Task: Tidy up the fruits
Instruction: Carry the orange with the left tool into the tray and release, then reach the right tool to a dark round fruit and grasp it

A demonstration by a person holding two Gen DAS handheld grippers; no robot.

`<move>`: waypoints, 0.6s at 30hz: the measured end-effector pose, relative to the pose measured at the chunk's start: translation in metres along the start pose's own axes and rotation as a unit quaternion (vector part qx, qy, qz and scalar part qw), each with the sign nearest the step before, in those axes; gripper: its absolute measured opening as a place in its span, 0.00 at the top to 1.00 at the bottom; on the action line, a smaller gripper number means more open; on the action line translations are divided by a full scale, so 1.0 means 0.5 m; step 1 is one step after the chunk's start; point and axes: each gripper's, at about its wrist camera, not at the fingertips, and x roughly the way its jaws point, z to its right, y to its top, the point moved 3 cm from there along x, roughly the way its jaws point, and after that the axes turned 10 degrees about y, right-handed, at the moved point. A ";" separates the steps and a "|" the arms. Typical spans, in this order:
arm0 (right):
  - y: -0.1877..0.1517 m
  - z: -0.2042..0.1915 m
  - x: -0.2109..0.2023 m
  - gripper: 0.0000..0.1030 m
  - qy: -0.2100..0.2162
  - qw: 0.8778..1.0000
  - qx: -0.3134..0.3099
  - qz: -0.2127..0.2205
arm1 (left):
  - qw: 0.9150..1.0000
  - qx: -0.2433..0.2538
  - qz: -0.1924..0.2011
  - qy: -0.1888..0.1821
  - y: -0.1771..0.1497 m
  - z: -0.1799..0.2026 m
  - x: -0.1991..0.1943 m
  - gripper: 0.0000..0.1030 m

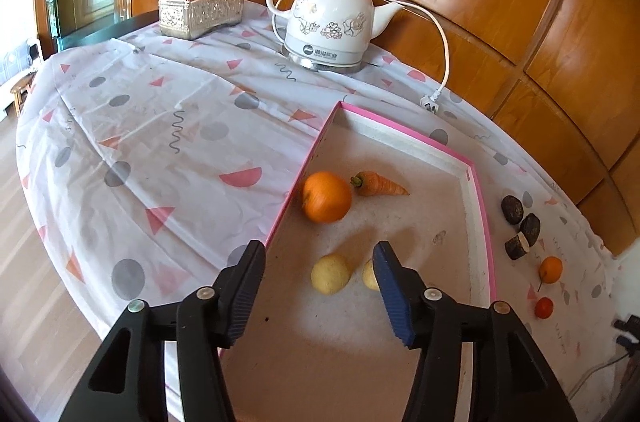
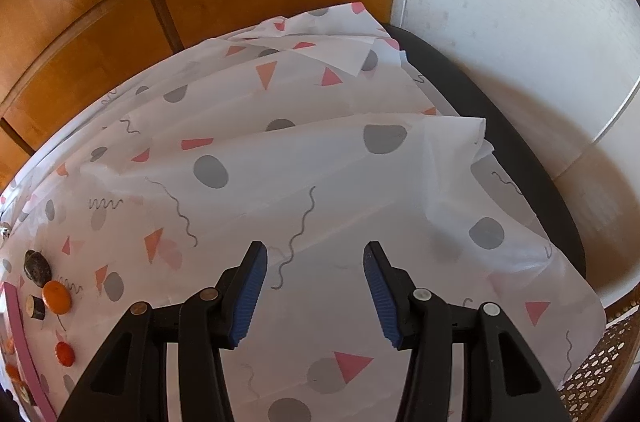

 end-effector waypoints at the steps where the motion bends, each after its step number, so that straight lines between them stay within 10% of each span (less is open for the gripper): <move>1: 0.000 -0.003 -0.001 0.51 0.003 1.000 -0.003 0.002 | 1.000 0.001 0.000 0.002 -0.003 -0.001 -0.001 0.43; 9: -0.023 -0.104 -0.006 0.51 0.097 0.991 -0.092 -0.002 | 1.000 0.004 0.005 0.022 -0.024 -0.029 -0.013 0.28; 18: -0.111 -0.297 0.002 0.51 0.180 0.954 -0.236 -0.050 | 0.999 0.028 0.024 0.025 -0.039 -0.032 -0.028 0.17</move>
